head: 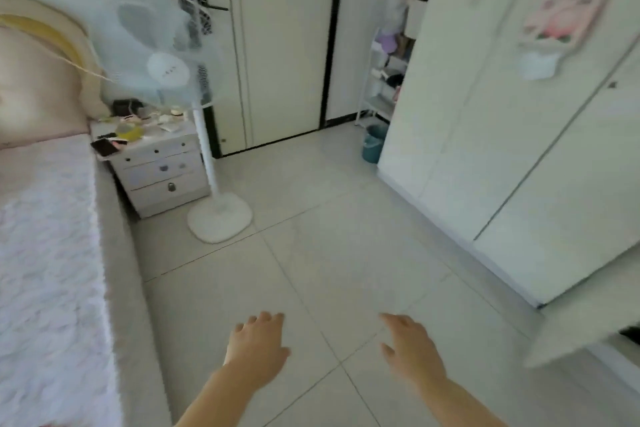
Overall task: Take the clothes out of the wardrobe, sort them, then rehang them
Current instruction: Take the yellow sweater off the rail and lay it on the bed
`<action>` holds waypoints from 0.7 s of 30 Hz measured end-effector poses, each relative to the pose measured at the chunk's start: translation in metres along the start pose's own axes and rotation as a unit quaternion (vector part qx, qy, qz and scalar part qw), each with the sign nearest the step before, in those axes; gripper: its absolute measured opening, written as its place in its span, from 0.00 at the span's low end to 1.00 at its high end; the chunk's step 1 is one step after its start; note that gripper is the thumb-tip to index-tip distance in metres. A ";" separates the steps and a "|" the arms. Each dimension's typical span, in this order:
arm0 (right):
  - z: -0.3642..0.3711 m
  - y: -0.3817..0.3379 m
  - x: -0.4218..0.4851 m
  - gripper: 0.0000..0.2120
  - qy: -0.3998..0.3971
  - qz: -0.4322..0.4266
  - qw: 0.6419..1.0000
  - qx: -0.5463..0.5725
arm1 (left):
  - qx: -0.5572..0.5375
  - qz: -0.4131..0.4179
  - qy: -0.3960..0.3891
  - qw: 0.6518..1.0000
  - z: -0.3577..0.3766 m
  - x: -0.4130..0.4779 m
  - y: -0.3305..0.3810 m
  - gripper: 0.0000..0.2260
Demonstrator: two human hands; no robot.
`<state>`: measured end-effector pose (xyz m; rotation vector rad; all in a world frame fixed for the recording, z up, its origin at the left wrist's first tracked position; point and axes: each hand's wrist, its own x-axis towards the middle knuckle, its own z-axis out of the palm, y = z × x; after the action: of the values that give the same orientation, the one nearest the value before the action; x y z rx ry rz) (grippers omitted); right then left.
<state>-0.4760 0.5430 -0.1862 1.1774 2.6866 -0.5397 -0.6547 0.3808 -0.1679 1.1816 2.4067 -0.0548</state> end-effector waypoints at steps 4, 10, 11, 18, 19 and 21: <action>-0.024 0.096 -0.060 0.24 0.054 0.131 0.989 0.031 | 0.062 0.137 -0.008 0.989 -0.004 0.022 0.114 0.24; -0.042 0.224 -0.164 0.25 0.120 0.283 0.946 0.107 | 0.123 0.311 -0.015 0.942 0.011 0.014 0.298 0.25; -0.043 0.245 -0.181 0.25 0.130 0.303 0.937 0.116 | 0.128 0.334 -0.013 0.934 0.016 0.009 0.329 0.24; -0.063 0.385 -0.279 0.25 0.168 0.405 0.887 0.146 | 0.156 0.454 -0.020 0.877 0.060 -0.033 0.524 0.25; -0.068 0.403 -0.289 0.25 0.174 0.414 0.881 0.148 | 0.159 0.467 -0.016 0.870 0.065 -0.038 0.548 0.24; -0.079 0.438 -0.307 0.24 0.191 0.428 0.871 0.148 | 0.161 0.488 -0.013 0.858 0.072 -0.048 0.593 0.24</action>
<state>0.0542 0.6388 -0.1405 2.5660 2.0001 -0.6009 -0.1518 0.7029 -0.1170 2.3898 1.5370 -0.1500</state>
